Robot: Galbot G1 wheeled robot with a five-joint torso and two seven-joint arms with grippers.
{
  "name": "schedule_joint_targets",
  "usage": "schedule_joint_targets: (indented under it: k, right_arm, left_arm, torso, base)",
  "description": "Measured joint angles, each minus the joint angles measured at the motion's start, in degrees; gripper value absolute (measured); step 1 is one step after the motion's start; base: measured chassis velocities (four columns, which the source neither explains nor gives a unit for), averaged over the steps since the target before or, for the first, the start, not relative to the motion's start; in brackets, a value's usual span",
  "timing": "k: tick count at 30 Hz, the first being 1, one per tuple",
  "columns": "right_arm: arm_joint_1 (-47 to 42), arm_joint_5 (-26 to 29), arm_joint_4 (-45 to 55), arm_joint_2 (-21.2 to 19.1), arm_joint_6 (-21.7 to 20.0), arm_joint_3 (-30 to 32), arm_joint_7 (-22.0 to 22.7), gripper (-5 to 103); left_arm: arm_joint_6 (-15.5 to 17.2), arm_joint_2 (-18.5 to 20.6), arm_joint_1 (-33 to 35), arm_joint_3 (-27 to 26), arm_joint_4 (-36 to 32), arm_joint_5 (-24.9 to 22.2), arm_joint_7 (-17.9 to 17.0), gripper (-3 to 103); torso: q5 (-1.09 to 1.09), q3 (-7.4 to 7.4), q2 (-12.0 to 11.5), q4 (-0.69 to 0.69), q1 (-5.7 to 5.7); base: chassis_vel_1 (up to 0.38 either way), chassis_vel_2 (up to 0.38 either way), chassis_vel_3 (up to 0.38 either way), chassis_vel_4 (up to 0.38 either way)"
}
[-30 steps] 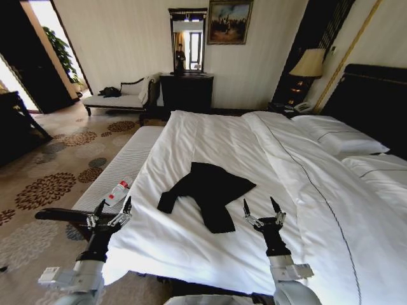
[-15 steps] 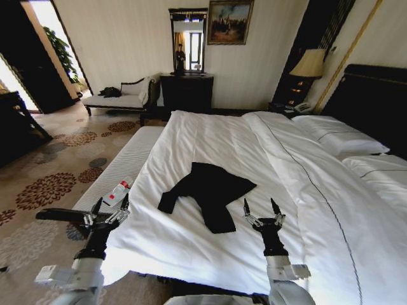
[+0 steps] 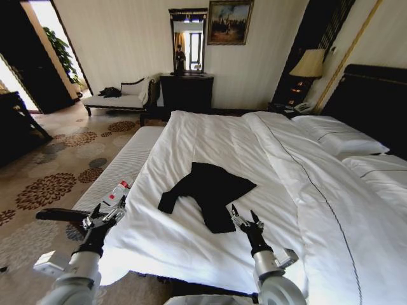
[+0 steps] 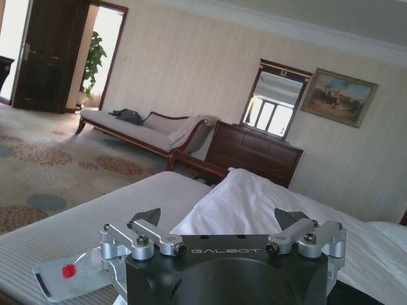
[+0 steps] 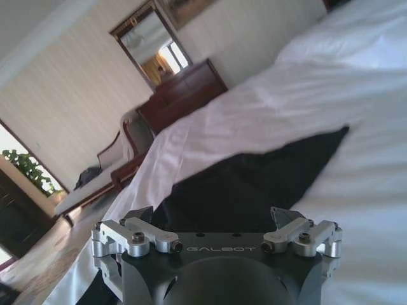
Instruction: Fold the clothes on the bed.
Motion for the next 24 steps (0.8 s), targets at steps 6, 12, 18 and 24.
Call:
schedule_joint_targets:
  k: [6,12,18,24]
  right_arm:
    - [3.35,3.66,-2.65,-4.11,-2.35,-2.53,1.69,100]
    - [8.94,5.09,-7.0,-5.62,-2.97,-6.16,2.49,100]
    - [11.96,2.89,-8.95,-5.35,-2.51,-7.38,2.08,100]
    - [13.78,-0.27,-10.75,-5.37,-1.91,-7.7,1.87,100]
  left_arm:
    - [5.33,0.51,-2.36,0.04,0.0,-8.61,-3.45,100]
    - [5.77,2.55,-3.97,-1.66,0.0,-7.72,-0.24,100]
    - [4.67,5.89,-4.95,-4.78,0.05,-2.18,3.73,100]
    - [-1.62,13.36,-6.57,-5.91,8.74,8.51,9.79,100]
  torso:
    - [-0.01,0.0,0.0,-0.01,0.0]
    - [-0.01,0.0,0.0,0.0,0.0]
    - [0.0,0.0,0.0,0.0,0.0]
    - [-0.03,0.0,0.0,-0.01,0.0]
  base:
    - [0.0,0.0,0.0,0.0]
    - [0.0,0.0,0.0,0.0]
    - [0.0,0.0,0.0,0.0]
    - [0.0,0.0,0.0,0.0]
